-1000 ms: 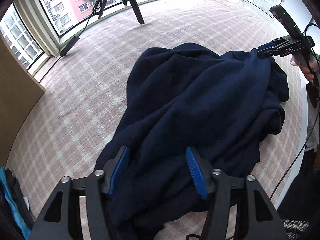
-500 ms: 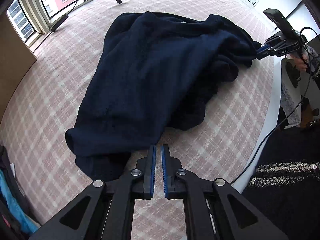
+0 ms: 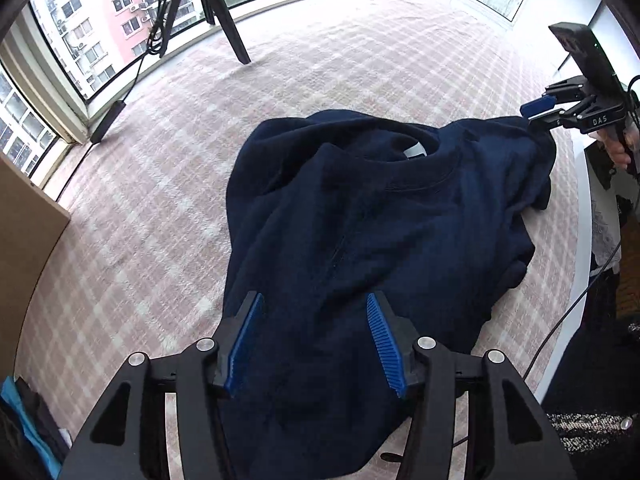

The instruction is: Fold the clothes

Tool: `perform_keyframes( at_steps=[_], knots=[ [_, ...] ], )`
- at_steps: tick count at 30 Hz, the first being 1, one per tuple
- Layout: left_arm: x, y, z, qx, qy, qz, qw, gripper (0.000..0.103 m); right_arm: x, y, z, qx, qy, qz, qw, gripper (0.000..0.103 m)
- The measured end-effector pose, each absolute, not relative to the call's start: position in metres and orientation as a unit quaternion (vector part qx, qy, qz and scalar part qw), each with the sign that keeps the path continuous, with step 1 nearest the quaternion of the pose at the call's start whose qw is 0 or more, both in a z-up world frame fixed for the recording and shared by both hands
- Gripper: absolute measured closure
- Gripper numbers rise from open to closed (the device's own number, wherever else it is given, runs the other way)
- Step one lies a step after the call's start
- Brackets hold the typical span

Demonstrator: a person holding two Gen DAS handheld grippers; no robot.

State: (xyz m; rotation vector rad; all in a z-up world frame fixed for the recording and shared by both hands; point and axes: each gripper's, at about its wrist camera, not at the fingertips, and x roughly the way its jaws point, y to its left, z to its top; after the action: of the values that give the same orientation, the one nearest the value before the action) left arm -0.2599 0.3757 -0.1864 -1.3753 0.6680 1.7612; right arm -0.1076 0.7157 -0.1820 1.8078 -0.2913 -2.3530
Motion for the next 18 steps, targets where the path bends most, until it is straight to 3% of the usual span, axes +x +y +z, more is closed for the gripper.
perform_keyframes(
  at_steps=[2, 7, 12, 18],
  knots=[
    [-0.261, 0.378, -0.192, -0.558, 0.252, 0.685, 0.394, 0.097, -0.109, 0.713, -0.185, 0.604, -0.099, -0.786, 0.082, 0.058],
    [-0.249, 0.349, -0.159, -0.537, 0.216, 0.715, 0.392, 0.098, -0.117, 0.705, -0.194, 0.606, -0.095, -0.784, 0.094, 0.049],
    [-0.228, 0.287, -0.118, -0.522, 0.168, 0.750, 0.369, 0.098, -0.129, 0.690, -0.204, 0.609, -0.075, -0.781, 0.121, 0.048],
    [-0.206, 0.264, -0.134, -0.540, 0.153, 0.752, 0.346, 0.098, -0.142, 0.657, -0.232, 0.641, -0.024, -0.749, 0.164, 0.044]
  ],
)
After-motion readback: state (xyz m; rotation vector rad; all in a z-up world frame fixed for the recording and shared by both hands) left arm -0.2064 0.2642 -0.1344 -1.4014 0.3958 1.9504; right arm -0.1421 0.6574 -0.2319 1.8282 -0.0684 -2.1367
